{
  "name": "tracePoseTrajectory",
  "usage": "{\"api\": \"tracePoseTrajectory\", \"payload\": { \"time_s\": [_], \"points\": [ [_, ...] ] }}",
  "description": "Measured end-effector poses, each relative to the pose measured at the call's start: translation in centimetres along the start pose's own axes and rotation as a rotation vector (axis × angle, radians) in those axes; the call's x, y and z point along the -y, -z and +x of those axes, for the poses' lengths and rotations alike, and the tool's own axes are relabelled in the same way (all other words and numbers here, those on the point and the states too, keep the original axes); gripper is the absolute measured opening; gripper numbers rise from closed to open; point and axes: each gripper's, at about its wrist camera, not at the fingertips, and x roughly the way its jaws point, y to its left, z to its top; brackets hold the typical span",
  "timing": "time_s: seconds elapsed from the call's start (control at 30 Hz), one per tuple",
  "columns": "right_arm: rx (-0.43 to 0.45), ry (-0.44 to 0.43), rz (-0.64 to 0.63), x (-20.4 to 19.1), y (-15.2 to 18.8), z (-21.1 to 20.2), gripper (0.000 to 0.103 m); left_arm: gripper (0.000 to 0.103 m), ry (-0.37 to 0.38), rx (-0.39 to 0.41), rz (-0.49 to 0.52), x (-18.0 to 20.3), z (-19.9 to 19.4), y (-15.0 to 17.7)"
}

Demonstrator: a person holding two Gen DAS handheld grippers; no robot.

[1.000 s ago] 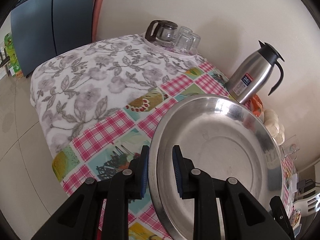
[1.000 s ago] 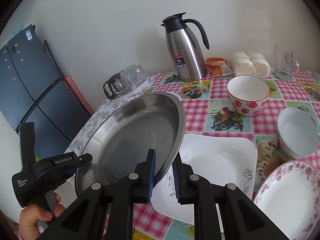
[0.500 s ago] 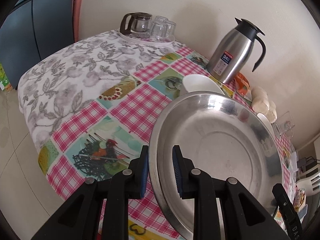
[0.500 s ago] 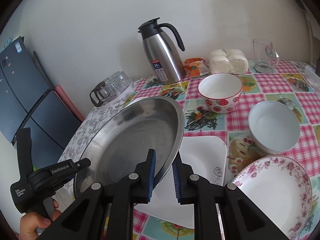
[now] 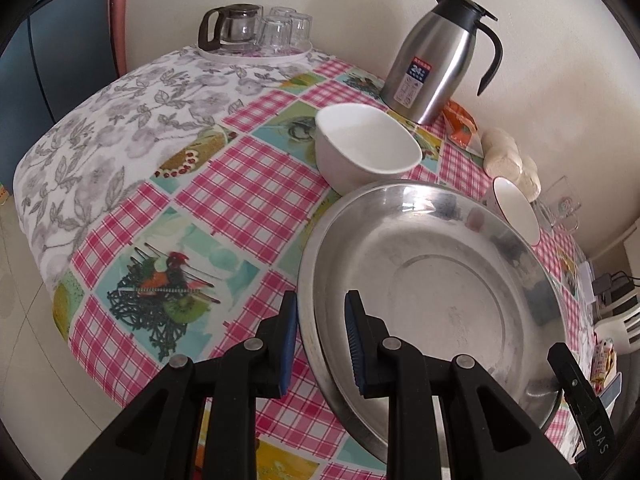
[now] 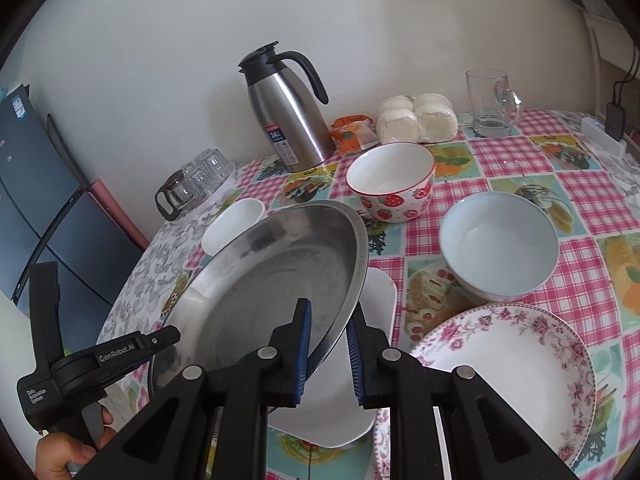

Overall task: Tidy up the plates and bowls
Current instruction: 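Carry the held steel tray across the table with both grippers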

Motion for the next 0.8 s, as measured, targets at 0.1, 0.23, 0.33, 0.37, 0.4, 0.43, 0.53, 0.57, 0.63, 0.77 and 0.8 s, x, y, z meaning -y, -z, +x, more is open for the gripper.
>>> {"api": "tracePoseTrajectory", "payload": {
  "time_s": [0.1,0.23,0.33,0.37,0.4,0.43,0.53,0.57,0.63,0.77,0.8],
  "points": [
    [-0.015,0.010,0.019,0.7,0.1,0.3,0.020,0.024,0.004,-0.019,0.015,0.5,0.4,0.2],
    [-0.022,0.024,0.034,1.3,0.2,0.4,0.020,0.024,-0.004,-0.024,0.046,1.1,0.5,0.5],
    [-0.027,0.033,0.039,1.5,0.2,0.5,0.020,0.024,-0.004,-0.030,0.059,1.4,0.6,0.6],
    [-0.029,0.036,0.038,1.6,0.2,0.5,0.020,0.024,-0.003,-0.033,0.062,1.4,0.6,0.6],
    [-0.030,0.040,0.037,1.6,0.2,0.5,0.020,0.024,-0.001,-0.038,0.064,1.4,0.7,0.6],
    [-0.032,0.047,0.036,1.7,0.2,0.5,0.020,0.024,0.003,-0.044,0.066,1.5,0.9,0.6],
    [-0.039,0.063,0.042,1.9,0.2,0.6,0.020,0.024,0.005,-0.057,0.080,1.7,1.1,0.8],
    [-0.042,0.064,0.049,2.1,0.3,0.6,0.020,0.024,0.004,-0.059,0.085,1.9,1.2,0.8],
    [-0.052,0.070,0.059,2.4,0.3,0.8,0.020,0.024,0.003,-0.073,0.093,2.0,1.4,0.9],
    [-0.084,0.091,0.075,2.9,0.5,1.4,0.020,0.024,0.003,-0.115,0.094,2.0,2.1,1.3],
    [-0.092,0.096,0.081,3.1,0.6,1.5,0.020,0.024,0.001,-0.122,0.098,2.1,2.2,1.4]
  ]
}}
